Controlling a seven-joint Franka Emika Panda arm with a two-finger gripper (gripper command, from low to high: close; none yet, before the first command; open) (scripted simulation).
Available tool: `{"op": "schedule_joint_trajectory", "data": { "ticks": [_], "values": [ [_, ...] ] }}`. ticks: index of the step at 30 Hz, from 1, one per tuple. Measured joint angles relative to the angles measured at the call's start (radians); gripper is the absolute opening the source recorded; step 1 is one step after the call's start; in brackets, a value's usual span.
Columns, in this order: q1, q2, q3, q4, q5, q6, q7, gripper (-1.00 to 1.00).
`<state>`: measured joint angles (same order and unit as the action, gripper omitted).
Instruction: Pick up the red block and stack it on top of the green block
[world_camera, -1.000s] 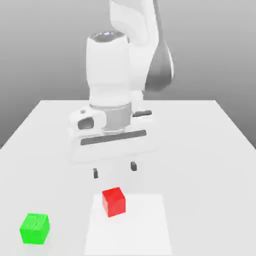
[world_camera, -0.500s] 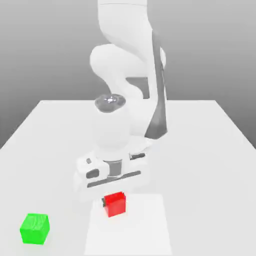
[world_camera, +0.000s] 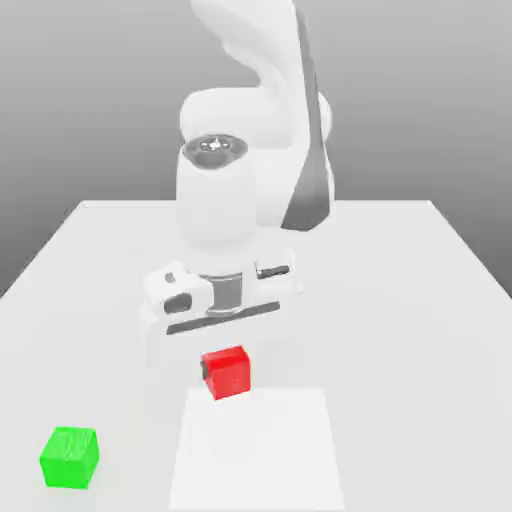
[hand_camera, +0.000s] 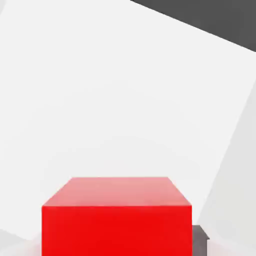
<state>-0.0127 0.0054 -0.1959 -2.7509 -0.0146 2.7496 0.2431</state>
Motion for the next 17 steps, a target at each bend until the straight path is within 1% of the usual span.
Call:
{"op": "schedule_joint_trajectory", "data": {
  "ticks": [8, 10, 13, 14, 17],
  "values": [
    [-0.172, 0.129, -0.068, 0.284, 0.078, -0.157, -0.210, -1.00],
    [-0.192, 0.181, -0.064, 0.316, 0.110, -0.136, -0.249, -1.00],
    [-0.218, 0.281, -0.034, 0.330, 0.167, -0.054, -0.295, -1.00],
    [-0.226, 0.305, -0.025, 0.332, 0.179, -0.034, -0.304, 1.00],
    [-0.226, 0.305, -0.025, 0.332, 0.179, -0.034, -0.304, 1.00]
  ]
}}
